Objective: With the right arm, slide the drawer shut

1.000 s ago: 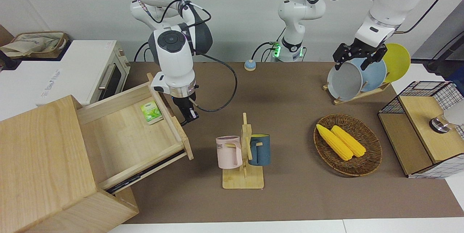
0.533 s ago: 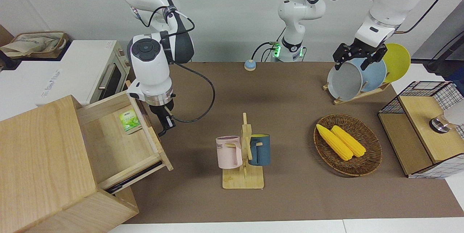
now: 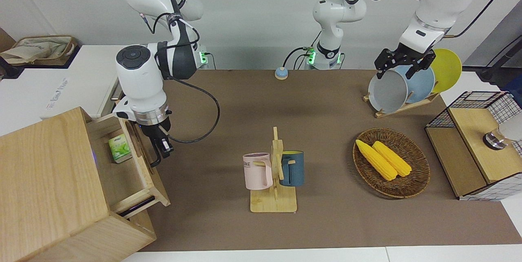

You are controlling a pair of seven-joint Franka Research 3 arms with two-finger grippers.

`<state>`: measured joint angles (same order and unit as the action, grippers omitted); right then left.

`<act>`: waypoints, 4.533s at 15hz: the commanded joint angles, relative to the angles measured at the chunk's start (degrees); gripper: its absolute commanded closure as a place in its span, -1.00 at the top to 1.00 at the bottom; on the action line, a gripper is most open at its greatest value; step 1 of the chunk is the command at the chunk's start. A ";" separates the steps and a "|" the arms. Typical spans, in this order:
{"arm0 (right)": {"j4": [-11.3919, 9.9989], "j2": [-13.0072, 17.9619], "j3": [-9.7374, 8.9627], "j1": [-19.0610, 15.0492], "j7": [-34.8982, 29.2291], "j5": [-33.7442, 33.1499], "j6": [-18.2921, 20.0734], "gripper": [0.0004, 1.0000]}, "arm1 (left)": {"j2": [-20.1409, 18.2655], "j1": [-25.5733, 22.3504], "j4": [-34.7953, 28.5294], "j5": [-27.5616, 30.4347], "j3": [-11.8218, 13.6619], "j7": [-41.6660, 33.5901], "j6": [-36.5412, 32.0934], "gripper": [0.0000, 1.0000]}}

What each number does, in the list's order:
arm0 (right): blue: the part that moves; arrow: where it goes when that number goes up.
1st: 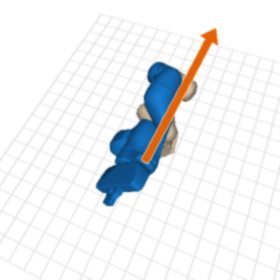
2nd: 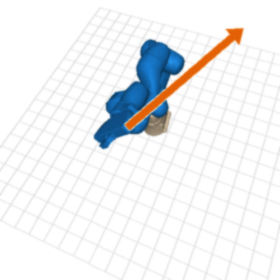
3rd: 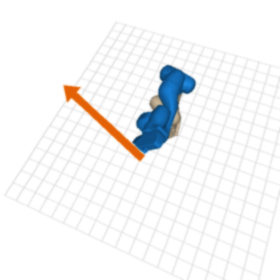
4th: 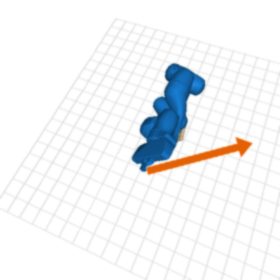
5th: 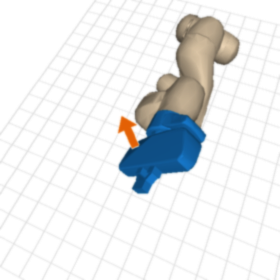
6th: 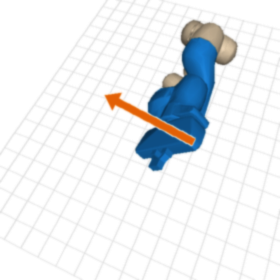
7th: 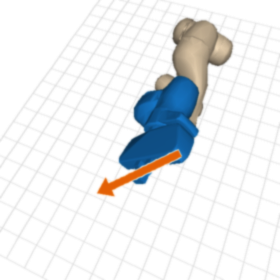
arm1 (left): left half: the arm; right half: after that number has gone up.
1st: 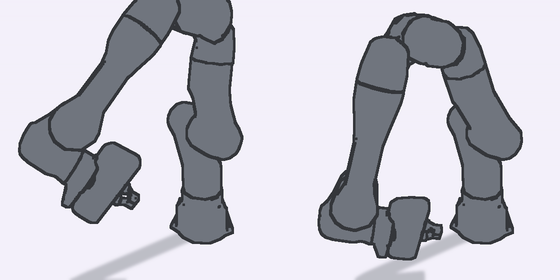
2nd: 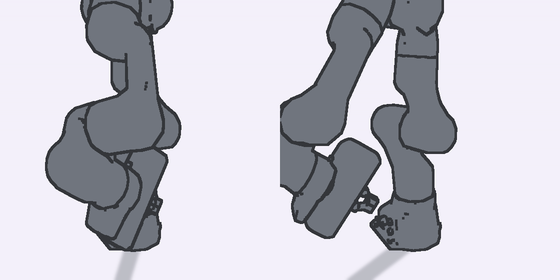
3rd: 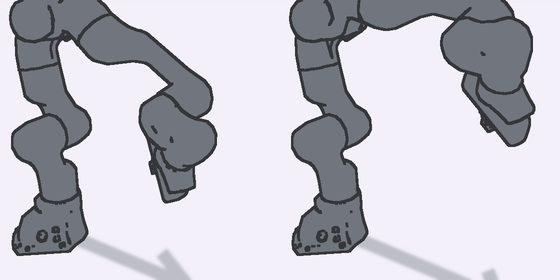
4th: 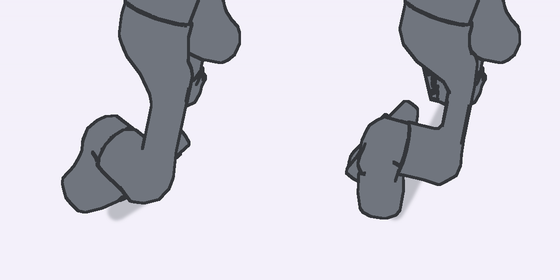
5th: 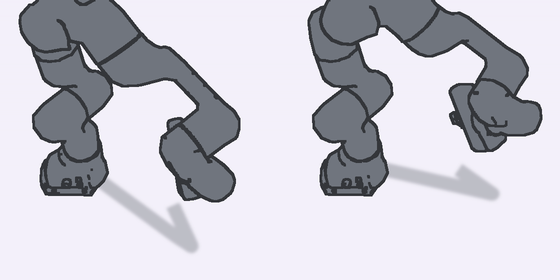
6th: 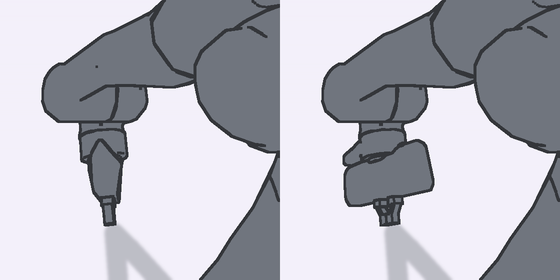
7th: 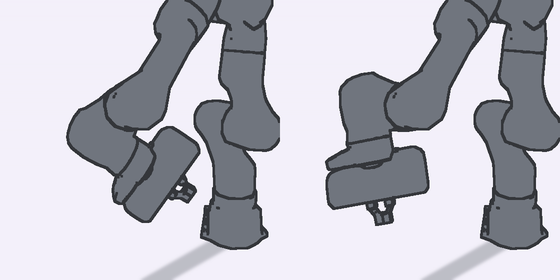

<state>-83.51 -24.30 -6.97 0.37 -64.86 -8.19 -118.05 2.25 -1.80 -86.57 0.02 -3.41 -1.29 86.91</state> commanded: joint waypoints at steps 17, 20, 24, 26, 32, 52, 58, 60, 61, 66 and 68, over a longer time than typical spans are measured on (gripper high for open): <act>5.99 -5.14 -4.01 -9.77 4.75 -4.20 -7.54 -1.00 | 0.65 -0.22 1.49 -0.98 -0.37 -0.56 -1.13 0.99; 6.08 -5.40 -4.19 -10.22 5.27 -4.20 -7.72 -1.00 | 0.65 -0.22 1.40 -0.98 -0.37 -0.56 -1.13 0.99; 5.99 -5.49 -4.28 -9.78 5.36 -4.20 -7.89 -1.00 | 0.65 -0.22 1.49 -0.98 -0.37 -0.56 -1.13 0.99; 5.90 -5.40 -4.28 -9.25 5.27 -4.20 -7.28 -1.00 | 0.65 -0.22 1.49 -0.98 -0.37 -0.56 -1.13 0.99; 3.97 -2.42 -4.19 -2.58 5.36 -4.21 -1.14 -1.00 | 0.65 -0.22 1.40 -0.98 -0.37 -0.56 -1.13 0.99; -4.82 19.20 -4.28 -0.98 54.99 4.94 25.85 -1.00 | 0.65 -0.22 1.49 -0.98 -0.37 -0.56 -1.13 0.99; -4.82 20.26 -8.67 -6.88 62.05 6.78 26.91 -0.71 | 0.65 -0.22 1.49 -0.98 -0.37 -0.56 -1.13 0.99; -4.12 19.73 -8.67 -7.14 61.61 6.78 27.00 -0.02 | 0.65 -0.22 1.49 -0.98 -0.37 -0.56 -1.13 0.99; -3.95 19.56 -8.67 -7.31 61.44 6.96 26.91 0.33 | 0.65 -0.22 1.40 -0.98 -0.37 -0.56 -1.13 0.99; -2.28 18.59 -8.50 -7.32 61.43 7.13 27.00 0.97 | 0.65 -0.22 1.49 -0.98 -0.37 -0.56 -1.13 0.99; -1.57 18.07 -8.32 -7.49 61.96 7.05 27.00 0.97 | 0.65 -0.22 1.49 -0.98 -0.37 -0.56 -1.13 0.99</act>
<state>-86.37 -5.38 -14.58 -5.64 -4.96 -2.63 -91.16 2.25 -1.80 -86.57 0.02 -3.41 -1.29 86.91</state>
